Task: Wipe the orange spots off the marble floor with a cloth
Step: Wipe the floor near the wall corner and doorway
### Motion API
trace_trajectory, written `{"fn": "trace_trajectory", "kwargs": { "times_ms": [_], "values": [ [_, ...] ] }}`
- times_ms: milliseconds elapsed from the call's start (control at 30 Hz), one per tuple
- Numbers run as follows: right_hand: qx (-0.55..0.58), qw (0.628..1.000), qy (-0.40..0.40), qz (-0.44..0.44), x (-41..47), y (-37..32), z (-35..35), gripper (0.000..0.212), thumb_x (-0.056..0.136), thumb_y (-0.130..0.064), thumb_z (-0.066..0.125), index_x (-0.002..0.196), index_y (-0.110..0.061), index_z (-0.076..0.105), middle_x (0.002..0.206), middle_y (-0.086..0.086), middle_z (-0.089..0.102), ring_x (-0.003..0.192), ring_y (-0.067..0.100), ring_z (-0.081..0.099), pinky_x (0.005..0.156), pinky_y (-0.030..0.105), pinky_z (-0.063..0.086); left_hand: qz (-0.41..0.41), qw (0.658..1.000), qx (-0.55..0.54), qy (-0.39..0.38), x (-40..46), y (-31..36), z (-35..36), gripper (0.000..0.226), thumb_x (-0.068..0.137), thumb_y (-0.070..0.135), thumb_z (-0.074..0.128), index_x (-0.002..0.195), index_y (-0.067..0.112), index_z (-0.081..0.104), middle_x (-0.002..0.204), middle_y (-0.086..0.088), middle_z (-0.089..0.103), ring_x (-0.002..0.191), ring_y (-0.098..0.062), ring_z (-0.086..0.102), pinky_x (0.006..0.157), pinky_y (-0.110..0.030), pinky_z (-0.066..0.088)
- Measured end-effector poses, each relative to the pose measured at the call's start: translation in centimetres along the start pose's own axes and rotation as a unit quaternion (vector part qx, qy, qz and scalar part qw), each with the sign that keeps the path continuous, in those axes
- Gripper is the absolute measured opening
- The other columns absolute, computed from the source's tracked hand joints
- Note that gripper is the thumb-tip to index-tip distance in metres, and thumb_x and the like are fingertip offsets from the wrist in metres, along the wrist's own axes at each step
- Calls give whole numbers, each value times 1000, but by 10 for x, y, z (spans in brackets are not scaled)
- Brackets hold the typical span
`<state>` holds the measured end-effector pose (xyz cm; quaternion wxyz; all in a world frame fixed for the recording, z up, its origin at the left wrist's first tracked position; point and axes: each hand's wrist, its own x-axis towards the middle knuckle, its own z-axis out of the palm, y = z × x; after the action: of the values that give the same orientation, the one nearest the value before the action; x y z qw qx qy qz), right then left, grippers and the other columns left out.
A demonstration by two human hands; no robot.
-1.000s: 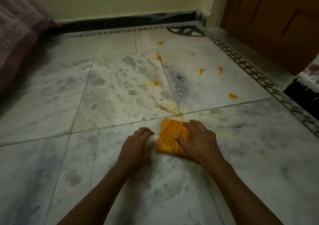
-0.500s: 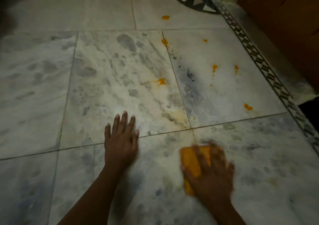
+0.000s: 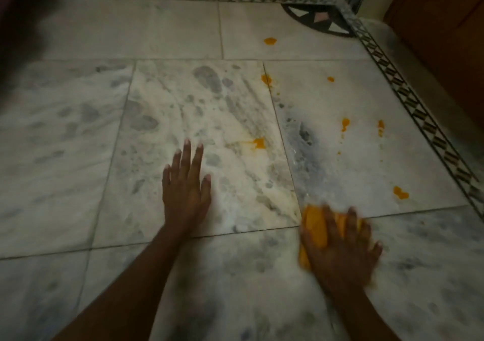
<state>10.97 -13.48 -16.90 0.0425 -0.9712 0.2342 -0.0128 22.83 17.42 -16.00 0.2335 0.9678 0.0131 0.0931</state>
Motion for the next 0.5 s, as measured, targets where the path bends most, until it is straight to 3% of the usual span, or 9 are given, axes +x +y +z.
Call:
{"fn": "trace_trajectory", "kwargs": {
  "times_ms": [33,100,200,267,333,400,500],
  "values": [
    [22,997,2,71,29,-27,3,87,85,-91,20,161,-51,16,175,6,10,159,41,8,123,66,4,-11,999,29,-10,14,-1,7,69,100,43,36,164,32,13,174,0,10,158,-27,18,124,-54,20],
    [58,992,17,109,79,-91,15,83,90,-83,27,161,-41,28,172,15,18,157,49,10,123,68,0,-24,997,71,-21,31,-7,29,66,100,48,26,164,33,16,172,0,16,158,-28,20,124,-57,19],
    [81,991,95,-55,75,-154,35,73,91,-76,43,153,-39,48,165,15,39,154,47,26,125,64,11,-43,995,93,-22,31,-21,43,63,101,48,25,162,31,26,171,-1,22,158,-25,22,123,-55,18],
    [89,971,99,-197,33,-141,27,70,90,-77,50,152,-46,47,166,7,38,156,39,28,124,61,21,-46,994,92,-27,29,-18,40,62,101,48,26,161,31,30,171,0,21,158,-23,21,123,-55,19],
    [93,959,73,-258,14,-98,12,73,84,-81,56,150,-50,48,166,5,38,154,36,33,119,63,30,-54,994,90,-38,35,-10,33,62,101,48,27,161,31,30,171,1,19,158,-23,20,123,-55,20],
    [52,972,76,-218,38,-66,11,77,81,-83,55,149,-48,49,165,7,38,152,39,36,117,66,30,-59,992,94,-52,34,-6,29,62,102,48,27,161,32,28,172,3,17,159,-22,17,123,-55,20],
    [51,995,79,-15,123,-106,22,78,85,-82,45,154,-45,45,168,11,33,157,42,23,123,66,15,-62,992,94,-57,38,-8,31,61,102,47,28,162,34,25,173,4,14,159,-19,13,123,-53,18]
  ]
}}
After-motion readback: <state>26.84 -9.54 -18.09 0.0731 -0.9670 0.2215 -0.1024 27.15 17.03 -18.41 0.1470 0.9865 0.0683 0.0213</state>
